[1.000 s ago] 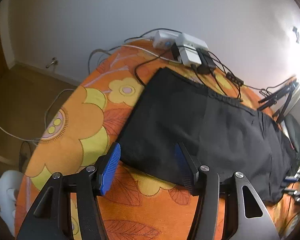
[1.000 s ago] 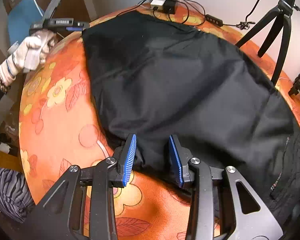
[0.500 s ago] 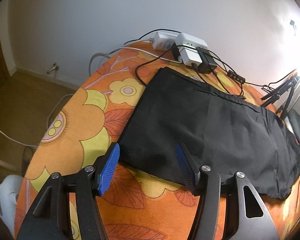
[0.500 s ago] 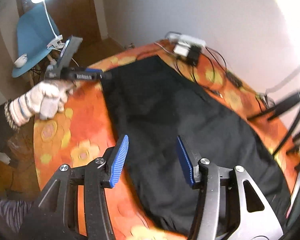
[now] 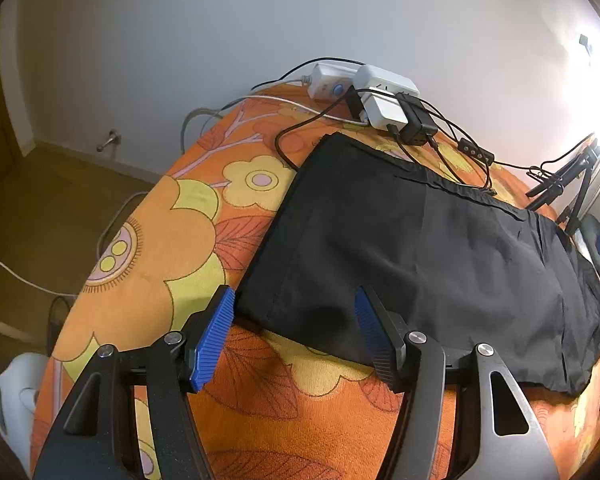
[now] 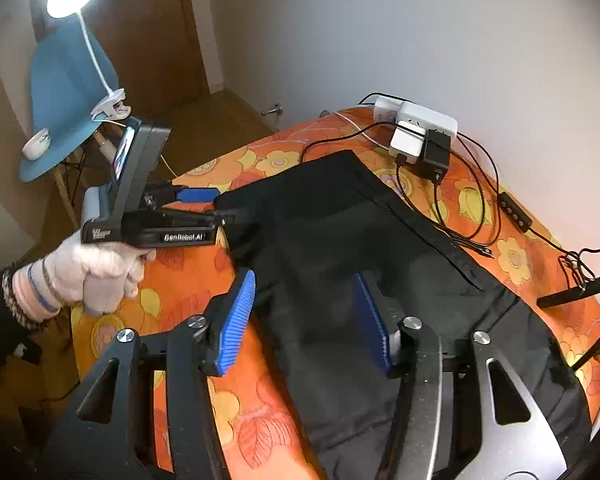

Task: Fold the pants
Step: 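Lower the right tool onto the trouser waistband edge and close on it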

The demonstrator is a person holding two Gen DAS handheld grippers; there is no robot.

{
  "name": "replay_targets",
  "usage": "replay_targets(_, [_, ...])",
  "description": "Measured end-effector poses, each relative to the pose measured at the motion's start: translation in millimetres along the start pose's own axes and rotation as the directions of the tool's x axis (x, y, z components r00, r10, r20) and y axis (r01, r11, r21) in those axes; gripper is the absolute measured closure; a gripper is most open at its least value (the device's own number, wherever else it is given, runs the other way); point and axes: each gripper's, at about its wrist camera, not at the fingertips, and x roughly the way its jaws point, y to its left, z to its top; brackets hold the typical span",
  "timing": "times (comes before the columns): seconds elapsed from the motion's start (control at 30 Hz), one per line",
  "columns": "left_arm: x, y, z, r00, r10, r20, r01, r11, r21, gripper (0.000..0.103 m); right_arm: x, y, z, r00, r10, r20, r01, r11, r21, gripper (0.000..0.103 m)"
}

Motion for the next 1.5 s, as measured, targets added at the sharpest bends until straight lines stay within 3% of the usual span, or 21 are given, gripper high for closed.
replay_targets(0.37, [0, -2, 0, 1.000, -0.029, 0.003, 0.029, 0.999, 0.020, 0.042, 36, -10, 27, 1.000, -0.025, -0.012, 0.027, 0.995, 0.101, 0.044])
replay_targets(0.47, [0, -5, 0, 0.999, -0.032, 0.001, 0.032, 0.999, 0.030, 0.052, 44, -13, 36, 1.000, -0.023, -0.018, 0.025, 0.993, 0.116, 0.044])
replay_targets(0.6, [2, -2, 0, 0.997, -0.074, -0.010, 0.074, 0.997, 0.018, 0.085, 61, -15, 51, 0.999, 0.003, -0.052, 0.005, 0.987, 0.159, 0.044])
replay_targets(0.9, [-1, -2, 0, 0.993, -0.121, 0.007, 0.121, 0.993, 0.017, 0.087, 113, -18, 79, 0.987, 0.106, -0.122, -0.065, 0.952, 0.300, 0.044])
replay_targets(1.0, [-4, 0, 0, 0.995, -0.095, 0.026, 0.095, 0.995, 0.007, 0.087, 138, -10, 89, 0.978, 0.133, -0.159, -0.075, 0.944, 0.323, 0.044])
replay_targets(1.1, [-4, -2, 0, 0.998, -0.050, 0.029, 0.049, 0.999, 0.017, 0.085, 155, -4, 93, 0.975, 0.133, -0.176, -0.068, 0.941, 0.331, 0.044])
replay_targets(1.17, [-1, -7, 0, 1.000, 0.014, 0.015, -0.015, 0.999, 0.049, 0.074, 162, -3, 93, 0.973, 0.136, -0.186, -0.066, 0.937, 0.343, 0.044])
replay_targets(1.2, [0, -9, 0, 0.999, 0.031, 0.012, -0.032, 0.998, 0.059, 0.062, 166, -3, 93, 0.972, 0.138, -0.191, -0.064, 0.935, 0.348, 0.044])
replay_targets(1.23, [1, -11, 0, 0.999, 0.035, 0.009, -0.036, 0.997, 0.072, 0.057, 168, -3, 92, 0.971, 0.139, -0.193, -0.063, 0.933, 0.353, 0.044])
replay_targets(1.37, [8, -20, 1, 0.995, 0.100, -0.007, -0.098, 0.987, 0.126, 0.051, 168, -9, 89, 0.973, 0.137, -0.187, -0.060, 0.928, 0.367, 0.044])
replay_targets(1.43, [10, -20, 3, 0.991, 0.130, -0.005, -0.129, 0.984, 0.127, 0.041, 164, -15, 89, 0.975, 0.131, -0.178, -0.056, 0.925, 0.376, 0.044])
replay_targets(1.5, [13, -16, 7, 0.993, 0.121, -0.013, -0.119, 0.987, 0.112, 0.041, 161, -22, 90, 0.977, 0.132, -0.170, -0.057, 0.920, 0.388, 0.044])
